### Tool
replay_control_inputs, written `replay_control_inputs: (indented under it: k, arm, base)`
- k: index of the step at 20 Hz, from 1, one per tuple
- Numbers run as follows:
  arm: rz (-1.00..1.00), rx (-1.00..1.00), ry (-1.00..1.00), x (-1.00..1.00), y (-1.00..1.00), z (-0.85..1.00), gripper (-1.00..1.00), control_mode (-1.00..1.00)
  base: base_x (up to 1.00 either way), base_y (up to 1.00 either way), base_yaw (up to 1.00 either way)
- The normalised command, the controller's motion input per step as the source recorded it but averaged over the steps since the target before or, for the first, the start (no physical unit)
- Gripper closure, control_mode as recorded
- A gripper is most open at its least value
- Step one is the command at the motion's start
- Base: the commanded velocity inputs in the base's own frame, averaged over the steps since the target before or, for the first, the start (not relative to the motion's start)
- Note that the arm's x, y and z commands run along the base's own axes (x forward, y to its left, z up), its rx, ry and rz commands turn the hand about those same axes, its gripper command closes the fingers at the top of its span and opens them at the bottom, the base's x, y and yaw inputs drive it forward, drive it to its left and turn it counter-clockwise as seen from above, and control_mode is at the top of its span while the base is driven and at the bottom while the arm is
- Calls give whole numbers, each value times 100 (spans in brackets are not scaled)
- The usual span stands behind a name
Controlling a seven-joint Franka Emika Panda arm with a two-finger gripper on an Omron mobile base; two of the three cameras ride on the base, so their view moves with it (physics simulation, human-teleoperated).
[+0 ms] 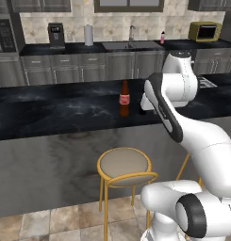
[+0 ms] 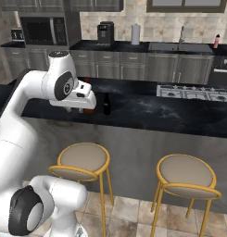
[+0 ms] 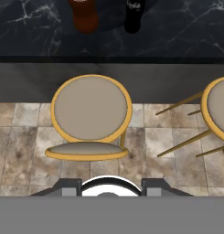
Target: Place the large bottle from the dining counter next to the other large bottle outside the sink, and place the small bottle from the dining counter next to the other small bottle inside the sink.
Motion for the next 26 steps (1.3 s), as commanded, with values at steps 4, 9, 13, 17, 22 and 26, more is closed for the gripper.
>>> replay_control_inputs:
  k: [4, 9, 13, 17, 22, 26]
  arm:
    - [0, 0, 0, 0, 0, 0, -100, -100]
    - [0, 0, 0, 0, 0, 0, -100, -100]
    - [0, 0, 0, 0, 0, 0, -100, -100]
    - [0, -1, -2, 0, 0, 1, -100, -100]
    - [0, -4, -8, 0, 7, 10, -100, -100]
    - [0, -7, -14, 0, 18, 16, -100, -100]
  base:
    - [0, 0, 0]
    - [0, 0, 0]
    - [0, 0, 0]
    - [0, 0, 0]
    - [0, 0, 0]
    - [0, 0, 0]
